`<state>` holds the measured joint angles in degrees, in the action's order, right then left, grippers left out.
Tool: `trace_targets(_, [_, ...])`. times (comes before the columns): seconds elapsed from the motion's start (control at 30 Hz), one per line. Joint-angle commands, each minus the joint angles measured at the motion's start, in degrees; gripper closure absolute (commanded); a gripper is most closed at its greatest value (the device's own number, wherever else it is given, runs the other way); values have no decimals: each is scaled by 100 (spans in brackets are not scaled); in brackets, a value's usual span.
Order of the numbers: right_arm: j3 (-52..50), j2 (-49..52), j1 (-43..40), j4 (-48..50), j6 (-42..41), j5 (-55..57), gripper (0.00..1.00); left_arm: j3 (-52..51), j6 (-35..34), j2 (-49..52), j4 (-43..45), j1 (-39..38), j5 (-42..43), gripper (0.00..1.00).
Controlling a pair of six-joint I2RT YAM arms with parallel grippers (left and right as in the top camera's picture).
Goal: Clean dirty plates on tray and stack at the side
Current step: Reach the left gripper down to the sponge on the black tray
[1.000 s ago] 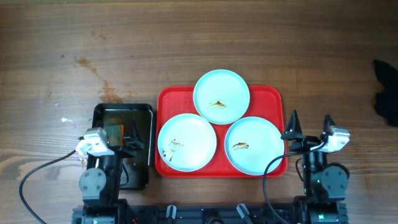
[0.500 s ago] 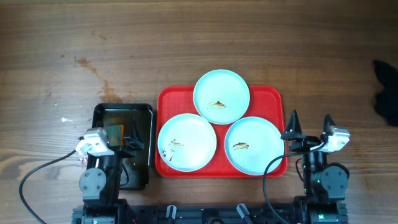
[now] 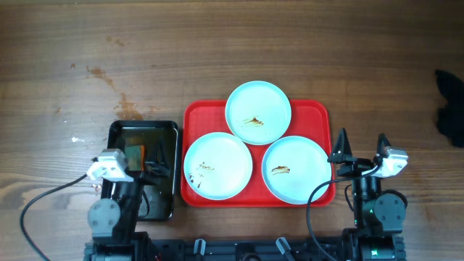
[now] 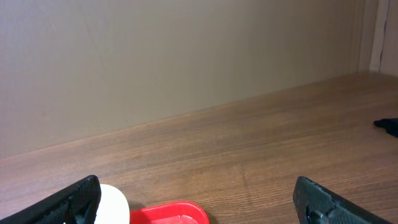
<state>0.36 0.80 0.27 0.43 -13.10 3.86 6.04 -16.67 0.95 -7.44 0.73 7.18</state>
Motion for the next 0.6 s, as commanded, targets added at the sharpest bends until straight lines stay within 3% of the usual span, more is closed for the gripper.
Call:
trace_targets(0.0, [-7,17,-24,26,109,-79,0,841,149,376,-376,-26,111,0])
trace_targets(0.23, [-7,17,-24,28,109,-79,0,2448,120,2549,-1875,-26,142,0])
trace_targets(0.57, [-7,17,-24,28,107,-79,0,5333,125,6432,-5300,-26,221,0])
